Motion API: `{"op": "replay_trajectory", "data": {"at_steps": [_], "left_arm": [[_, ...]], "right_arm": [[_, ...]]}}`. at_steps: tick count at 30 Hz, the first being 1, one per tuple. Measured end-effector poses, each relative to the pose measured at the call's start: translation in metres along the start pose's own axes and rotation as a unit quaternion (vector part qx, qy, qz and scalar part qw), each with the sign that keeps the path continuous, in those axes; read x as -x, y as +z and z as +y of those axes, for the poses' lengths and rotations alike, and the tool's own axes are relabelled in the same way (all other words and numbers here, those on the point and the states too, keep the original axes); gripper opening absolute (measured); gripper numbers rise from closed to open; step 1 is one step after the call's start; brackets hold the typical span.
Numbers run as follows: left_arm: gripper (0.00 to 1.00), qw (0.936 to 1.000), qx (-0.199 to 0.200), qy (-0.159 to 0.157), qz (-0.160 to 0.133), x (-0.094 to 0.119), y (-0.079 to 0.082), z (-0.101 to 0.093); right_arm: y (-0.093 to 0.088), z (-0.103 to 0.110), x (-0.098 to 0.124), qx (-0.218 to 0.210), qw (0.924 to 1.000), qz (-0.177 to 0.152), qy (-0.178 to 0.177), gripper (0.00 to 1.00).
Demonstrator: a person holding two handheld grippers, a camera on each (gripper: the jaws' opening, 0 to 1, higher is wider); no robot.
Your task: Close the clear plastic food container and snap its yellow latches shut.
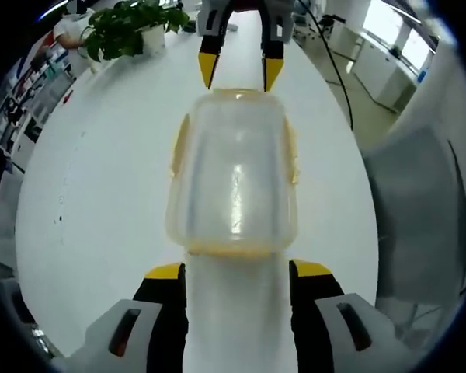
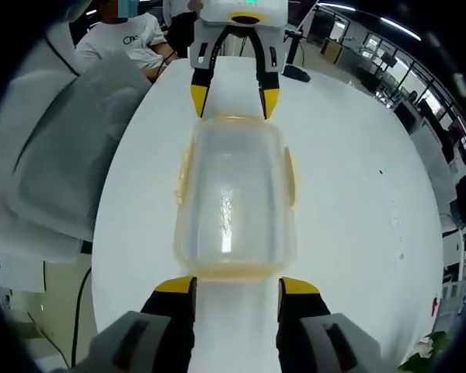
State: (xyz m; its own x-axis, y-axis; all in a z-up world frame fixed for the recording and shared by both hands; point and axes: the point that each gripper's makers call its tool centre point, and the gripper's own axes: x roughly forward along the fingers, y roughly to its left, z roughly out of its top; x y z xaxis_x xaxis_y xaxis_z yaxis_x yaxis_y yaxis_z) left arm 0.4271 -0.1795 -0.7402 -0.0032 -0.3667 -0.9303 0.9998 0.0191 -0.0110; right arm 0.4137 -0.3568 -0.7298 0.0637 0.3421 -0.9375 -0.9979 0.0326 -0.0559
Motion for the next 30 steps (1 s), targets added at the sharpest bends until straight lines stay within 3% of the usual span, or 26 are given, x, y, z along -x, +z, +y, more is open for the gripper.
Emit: {"op": "replay_trajectory", "data": {"at_steps": [3,6,9,13,16,17,18,20,23,25,26,28,30], "left_arm": [[0.51,0.999,0.04,-0.006,-0.021,0.004,0.004,-0.003],[0.52,0.9989,0.04,0.0,-0.024,0.008,0.002,0.0],[0.52,0.9951,0.088,0.002,-0.046,0.01,0.005,0.002],[0.49,0.9869,0.146,0.004,-0.07,0.014,0.01,0.003],[0.43,0.9847,0.157,0.014,-0.074,0.015,0.009,0.006],[0.44,0.9805,0.178,0.013,-0.082,0.015,0.01,0.006],[0.48,0.9733,0.209,0.002,-0.095,0.015,0.013,0.004],[0.49,0.9654,0.241,-0.004,-0.1,0.014,0.012,0.004],[0.49,0.9561,0.277,-0.005,-0.095,0.011,0.008,0.004],[0.5,0.9504,0.292,-0.006,-0.107,0.01,0.011,0.006],[0.49,0.9422,0.317,-0.007,-0.108,0.01,0.012,0.006],[0.49,0.934,0.336,-0.002,-0.121,0.009,0.017,0.009],[0.49,0.9334,0.336,-0.007,-0.126,0.007,0.022,0.008]], "right_arm": [[0.001,-0.001,0.007,-0.012,0.9999,-0.006,-0.005,0.4],[0.014,0.002,0.014,-0.071,0.9962,-0.051,0.003,0.43],[0.014,-0.004,0.018,-0.093,0.994,-0.056,-0.009,0.43],[0.015,-0.011,0.02,-0.165,0.9834,-0.07,-0.028,0.42],[0.008,-0.017,0.018,-0.21,0.9751,-0.054,-0.047,0.39],[0.005,-0.016,0.017,-0.243,0.9676,-0.048,-0.048,0.38],[0.008,-0.014,0.016,-0.262,0.9627,-0.054,-0.043,0.38],[0.013,-0.011,0.014,-0.29,0.9539,-0.069,-0.032,0.39],[0.014,-0.006,0.009,-0.29,0.9545,-0.061,-0.03,0.4],[0.015,-0.005,0.006,-0.32,0.9448,-0.061,-0.03,0.4],[0.015,-0.005,0.004,-0.335,0.9398,-0.06,-0.032,0.4],[0.016,-0.007,0.003,-0.36,0.9299,-0.065,-0.035,0.38],[0.017,-0.01,0.001,-0.376,0.9227,-0.072,-0.041,0.38]]}}
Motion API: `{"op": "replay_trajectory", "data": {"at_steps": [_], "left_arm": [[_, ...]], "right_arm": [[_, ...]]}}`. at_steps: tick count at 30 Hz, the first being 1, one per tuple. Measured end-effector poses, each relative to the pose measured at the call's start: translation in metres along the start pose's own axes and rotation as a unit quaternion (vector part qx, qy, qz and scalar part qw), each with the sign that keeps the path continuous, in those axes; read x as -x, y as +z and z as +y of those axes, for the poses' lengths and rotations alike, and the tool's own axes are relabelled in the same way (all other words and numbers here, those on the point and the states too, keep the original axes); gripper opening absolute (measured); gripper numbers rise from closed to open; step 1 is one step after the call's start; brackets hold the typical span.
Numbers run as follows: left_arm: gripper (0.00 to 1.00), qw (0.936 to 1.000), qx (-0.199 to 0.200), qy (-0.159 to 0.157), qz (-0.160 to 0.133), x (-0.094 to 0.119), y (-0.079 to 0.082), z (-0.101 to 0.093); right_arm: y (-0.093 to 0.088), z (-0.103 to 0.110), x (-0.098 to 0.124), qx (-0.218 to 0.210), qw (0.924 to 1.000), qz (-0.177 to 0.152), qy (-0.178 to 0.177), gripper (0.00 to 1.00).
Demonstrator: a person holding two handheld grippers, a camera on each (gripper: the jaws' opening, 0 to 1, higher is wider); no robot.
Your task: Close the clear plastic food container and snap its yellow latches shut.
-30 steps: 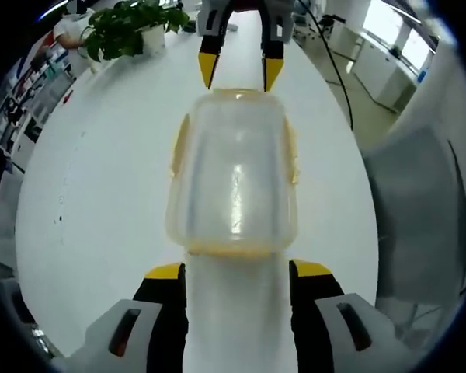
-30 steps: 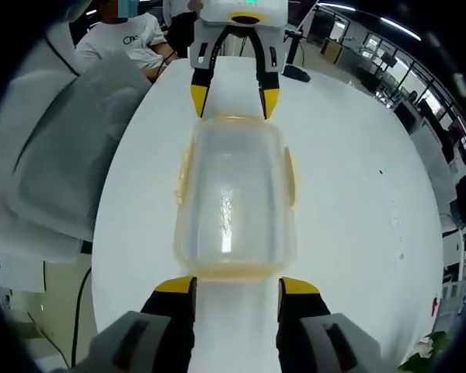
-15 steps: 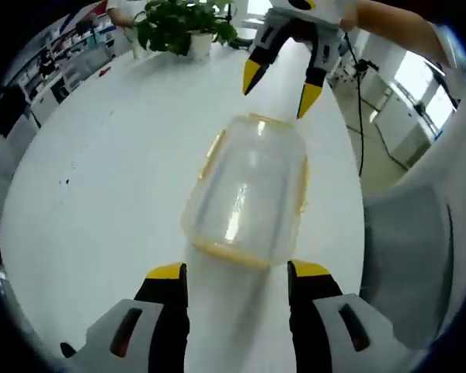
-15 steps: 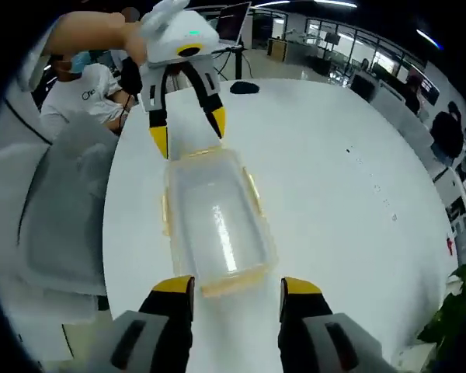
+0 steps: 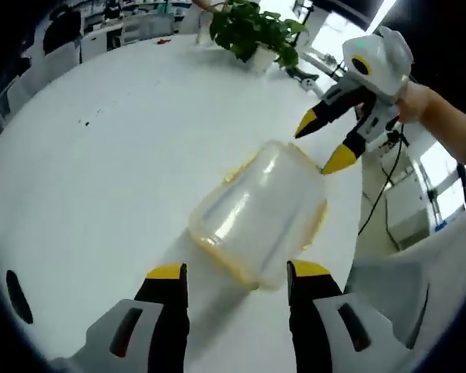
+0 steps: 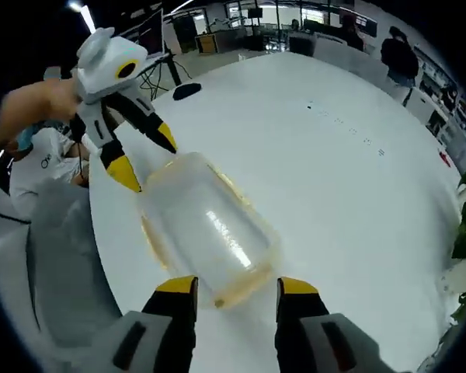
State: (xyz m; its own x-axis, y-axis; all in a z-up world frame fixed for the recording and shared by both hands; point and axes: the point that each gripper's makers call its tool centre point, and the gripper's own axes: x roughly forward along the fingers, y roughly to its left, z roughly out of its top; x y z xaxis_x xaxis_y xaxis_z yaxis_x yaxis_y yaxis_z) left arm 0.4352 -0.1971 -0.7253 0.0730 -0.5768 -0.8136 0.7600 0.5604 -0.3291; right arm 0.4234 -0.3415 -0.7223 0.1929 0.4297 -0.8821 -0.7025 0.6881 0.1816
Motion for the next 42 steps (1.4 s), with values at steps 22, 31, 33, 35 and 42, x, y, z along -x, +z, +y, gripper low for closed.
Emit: {"op": "replay_trajectory", "data": {"at_steps": [22,31,33,35,42], "left_arm": [[0.51,0.9971,0.074,0.0,0.021,-0.024,-0.004,-0.01],[0.49,0.9968,0.074,-0.014,0.025,-0.027,-0.004,-0.011],[0.49,0.9958,0.085,-0.021,0.026,-0.028,-0.005,-0.011],[0.48,0.9948,0.095,-0.024,0.025,-0.029,-0.004,-0.011],[0.47,0.992,0.121,-0.031,0.016,-0.038,-0.005,-0.01]], "right_arm": [[-0.006,0.007,-0.014,-0.08,0.9966,0.014,0.013,0.39],[-0.007,0.008,-0.015,-0.083,0.9961,0.026,0.018,0.37],[-0.007,0.009,-0.016,-0.08,0.9961,0.033,0.017,0.37],[-0.007,0.009,-0.016,-0.082,0.9956,0.041,0.018,0.36],[-0.009,0.005,-0.017,-0.086,0.9945,0.055,0.024,0.34]]}}
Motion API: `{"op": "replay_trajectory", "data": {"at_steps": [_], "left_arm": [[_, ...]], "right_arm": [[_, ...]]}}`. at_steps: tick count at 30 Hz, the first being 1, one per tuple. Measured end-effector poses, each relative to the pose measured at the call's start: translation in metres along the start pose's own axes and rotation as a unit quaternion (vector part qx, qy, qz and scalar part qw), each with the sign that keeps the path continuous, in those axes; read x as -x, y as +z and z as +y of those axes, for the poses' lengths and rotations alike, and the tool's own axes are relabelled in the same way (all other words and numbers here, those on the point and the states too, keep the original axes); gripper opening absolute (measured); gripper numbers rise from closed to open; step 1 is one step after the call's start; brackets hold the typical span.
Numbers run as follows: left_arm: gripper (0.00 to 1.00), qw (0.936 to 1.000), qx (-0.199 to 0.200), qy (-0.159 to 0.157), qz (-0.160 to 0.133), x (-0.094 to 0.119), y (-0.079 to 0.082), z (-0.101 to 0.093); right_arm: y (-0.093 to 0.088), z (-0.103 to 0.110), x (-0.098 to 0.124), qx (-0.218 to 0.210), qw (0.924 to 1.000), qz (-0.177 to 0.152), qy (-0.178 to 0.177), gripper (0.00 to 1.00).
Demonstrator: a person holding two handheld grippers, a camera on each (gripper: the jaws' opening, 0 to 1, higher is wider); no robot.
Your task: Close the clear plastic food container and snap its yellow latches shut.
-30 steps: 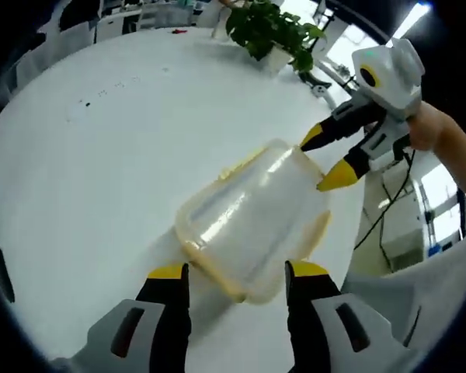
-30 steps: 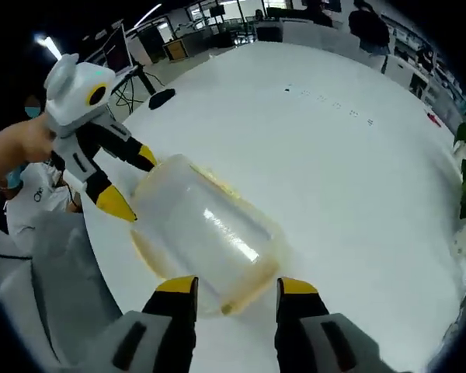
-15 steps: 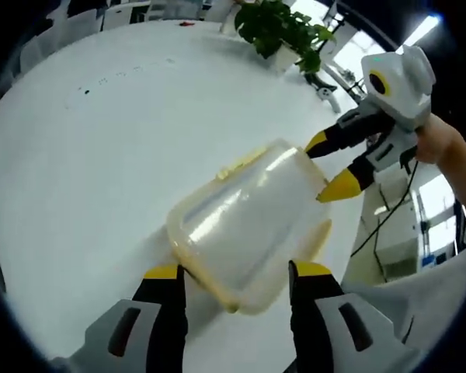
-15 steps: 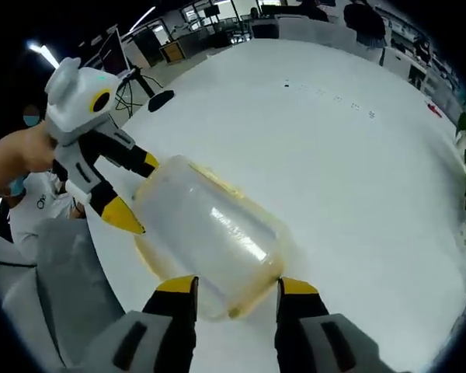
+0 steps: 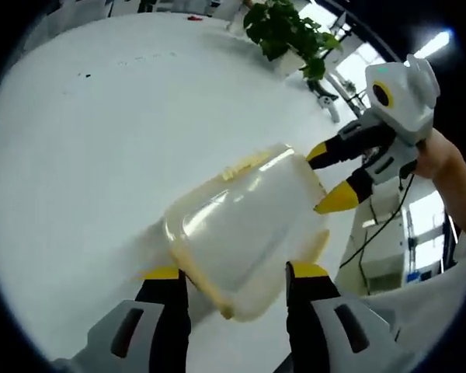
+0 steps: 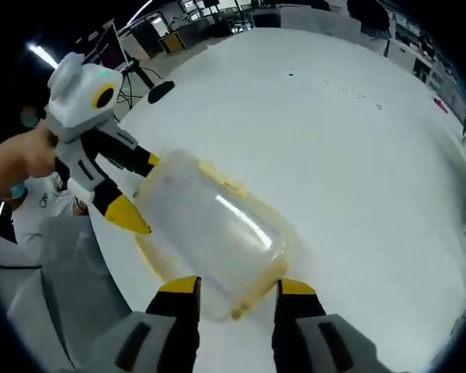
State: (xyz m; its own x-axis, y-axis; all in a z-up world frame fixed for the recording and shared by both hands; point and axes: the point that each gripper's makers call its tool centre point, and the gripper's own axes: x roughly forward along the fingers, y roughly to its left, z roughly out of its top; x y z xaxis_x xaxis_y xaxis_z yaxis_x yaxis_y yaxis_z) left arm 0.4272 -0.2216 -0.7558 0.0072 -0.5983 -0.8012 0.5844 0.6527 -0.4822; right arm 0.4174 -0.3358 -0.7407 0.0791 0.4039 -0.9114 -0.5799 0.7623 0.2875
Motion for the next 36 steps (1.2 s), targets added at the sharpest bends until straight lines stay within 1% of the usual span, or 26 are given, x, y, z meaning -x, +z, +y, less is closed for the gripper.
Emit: {"op": "replay_trajectory", "data": {"at_steps": [1,5,8,10,11,13,14,16,17,19,22,25,26,27,28,29,30,33,36], "left_arm": [[0.47,1.0,-0.001,-0.002,-0.001,0.002,0.0,0.0],[0.47,1.0,0.004,0.002,0.001,0.002,0.0,-0.002],[0.48,0.9999,0.001,0.001,-0.01,0.003,-0.001,-0.003],[0.49,0.9999,-0.001,0.003,-0.012,0.004,0.0,-0.004],[0.5,0.9999,-0.001,0.004,-0.012,0.004,0.0,-0.004],[0.51,0.9999,0.001,0.007,-0.008,0.004,-0.001,-0.005],[0.52,0.9998,-0.012,0.009,-0.009,0.003,-0.002,-0.007],[0.54,0.9996,-0.024,0.009,-0.009,0.004,-0.003,-0.008],[0.54,0.9993,-0.03,0.013,-0.016,0.004,-0.001,-0.007],[0.54,0.9995,-0.029,0.008,-0.013,0.006,-0.003,-0.007],[0.51,0.9987,-0.046,0.005,-0.02,0.01,-0.003,-0.006],[0.48,0.998,-0.059,0.006,-0.022,0.015,-0.003,-0.005],[0.49,0.998,-0.06,0.005,-0.019,0.015,-0.004,-0.005],[0.49,0.9975,-0.067,0.006,-0.021,0.016,-0.004,-0.005],[0.5,0.9959,-0.088,0.007,-0.021,0.018,-0.004,-0.005],[0.51,0.9951,-0.095,0.009,-0.024,0.019,-0.003,-0.005],[0.51,0.9953,-0.094,0.01,-0.024,0.02,-0.003,-0.005],[0.51,0.9947,-0.098,0.005,-0.028,0.023,-0.001,-0.007],[0.52,0.9931,-0.114,0.008,-0.028,0.026,-0.001,-0.008]], "right_arm": [[0.0,0.002,-0.001,0.005,1.0,0.0,-0.001,0.34],[0.0,0.003,-0.002,0.001,1.0,-0.006,-0.001,0.35],[0.001,0.004,-0.002,-0.016,0.9997,-0.018,-0.004,0.36],[0.0,0.004,0.0,-0.012,0.9996,-0.025,0.004,0.37],[0.0,0.005,0.0,-0.017,0.9994,-0.029,0.012,0.37],[0.001,0.005,0.0,-0.016,0.9994,-0.029,0.015,0.37],[0.001,0.005,0.0,-0.017,0.9994,-0.029,0.014,0.37],[0.001,0.005,0.0,-0.02,0.9994,-0.025,0.012,0.37],[0.001,0.006,0.0,-0.019,0.9995,-0.024,0.011,0.38],[0.002,0.005,0.001,-0.017,0.9995,-0.027,0.01,0.38],[0.002,0.005,0.002,-0.014,0.9993,-0.033,0.007,0.38],[0.002,0.005,0.003,-0.007,0.9992,-0.038,0.006,0.38],[0.002,0.005,0.003,-0.004,0.9992,-0.039,0.006,0.37],[0.001,0.006,0.003,0.003,0.9992,-0.039,0.006,0.37],[0.0,0.006,0.004,0.01,0.9992,-0.037,0.005,0.37],[0.0,0.006,0.005,0.023,0.9991,-0.035,0.002,0.36],[-0.001,0.007,0.006,0.041,0.9987,-0.031,-0.003,0.36],[-0.003,0.007,0.007,0.06,0.9979,-0.023,-0.01,0.34],[-0.001,0.008,0.009,0.074,0.9968,-0.025,-0.015,0.36]]}}
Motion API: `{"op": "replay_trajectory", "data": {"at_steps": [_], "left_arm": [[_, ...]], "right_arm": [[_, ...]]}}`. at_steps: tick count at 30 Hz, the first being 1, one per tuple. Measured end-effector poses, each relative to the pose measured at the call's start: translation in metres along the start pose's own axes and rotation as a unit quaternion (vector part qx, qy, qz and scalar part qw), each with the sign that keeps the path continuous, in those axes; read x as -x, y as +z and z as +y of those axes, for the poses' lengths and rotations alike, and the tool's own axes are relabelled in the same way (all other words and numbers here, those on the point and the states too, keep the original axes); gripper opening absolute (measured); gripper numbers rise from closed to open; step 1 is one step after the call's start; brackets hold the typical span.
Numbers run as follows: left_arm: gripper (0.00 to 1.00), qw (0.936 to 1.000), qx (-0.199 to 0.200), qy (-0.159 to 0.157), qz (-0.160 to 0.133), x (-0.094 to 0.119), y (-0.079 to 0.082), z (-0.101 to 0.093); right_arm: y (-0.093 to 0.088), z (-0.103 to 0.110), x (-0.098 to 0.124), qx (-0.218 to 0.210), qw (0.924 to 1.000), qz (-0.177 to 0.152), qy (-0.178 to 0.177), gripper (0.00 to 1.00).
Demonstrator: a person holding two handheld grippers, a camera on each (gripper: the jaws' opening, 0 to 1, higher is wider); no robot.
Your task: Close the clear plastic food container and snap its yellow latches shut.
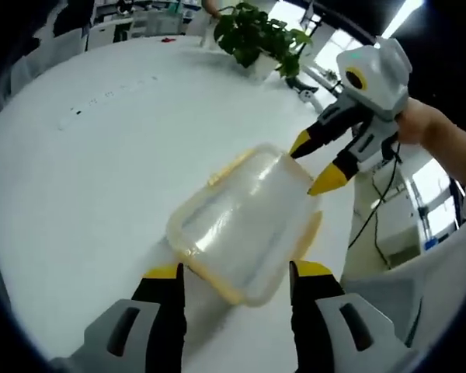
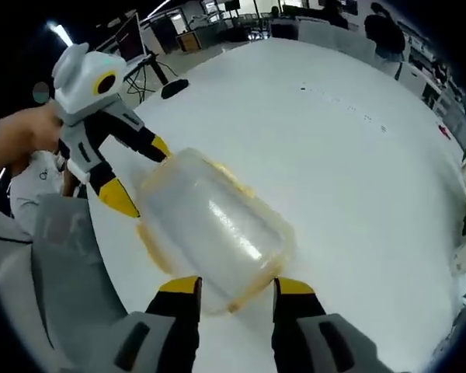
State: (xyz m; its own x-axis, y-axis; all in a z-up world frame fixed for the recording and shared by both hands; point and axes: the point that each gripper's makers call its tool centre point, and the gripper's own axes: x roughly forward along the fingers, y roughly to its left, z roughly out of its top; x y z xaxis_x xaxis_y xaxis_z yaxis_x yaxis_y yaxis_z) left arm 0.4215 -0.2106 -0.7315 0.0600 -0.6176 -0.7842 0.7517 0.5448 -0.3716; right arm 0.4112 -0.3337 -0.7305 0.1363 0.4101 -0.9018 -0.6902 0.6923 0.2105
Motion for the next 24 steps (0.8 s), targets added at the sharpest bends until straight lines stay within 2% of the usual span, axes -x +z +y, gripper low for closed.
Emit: {"op": "replay_trajectory", "data": {"at_steps": [4,8,13,18,21,24], "left_arm": [[0.52,0.9992,-0.04,0.01,-0.003,0.006,0.0,0.002],[0.53,0.9935,-0.113,0.014,0.002,0.012,-0.002,0.002],[0.52,0.9903,-0.139,0.013,0.002,0.017,-0.003,-0.002],[0.5,0.987,-0.159,0.013,-0.013,0.02,0.005,-0.004],[0.46,0.9777,-0.207,0.023,-0.026,0.023,0.012,-0.005],[0.45,0.9757,-0.215,0.018,-0.038,0.024,0.016,-0.009]], "right_arm": [[0.002,0.001,0.005,0.016,0.9998,-0.005,-0.007,0.36],[0.008,-0.002,0.012,0.062,0.9977,-0.017,-0.021,0.37],[0.01,-0.003,0.019,0.074,0.9967,-0.024,-0.023,0.37],[0.015,-0.001,0.024,0.091,0.995,-0.037,-0.02,0.36],[0.026,0.01,0.026,0.146,0.9872,-0.064,0.0,0.38],[0.028,0.017,0.028,0.183,0.9805,-0.072,0.008,0.38]]}}
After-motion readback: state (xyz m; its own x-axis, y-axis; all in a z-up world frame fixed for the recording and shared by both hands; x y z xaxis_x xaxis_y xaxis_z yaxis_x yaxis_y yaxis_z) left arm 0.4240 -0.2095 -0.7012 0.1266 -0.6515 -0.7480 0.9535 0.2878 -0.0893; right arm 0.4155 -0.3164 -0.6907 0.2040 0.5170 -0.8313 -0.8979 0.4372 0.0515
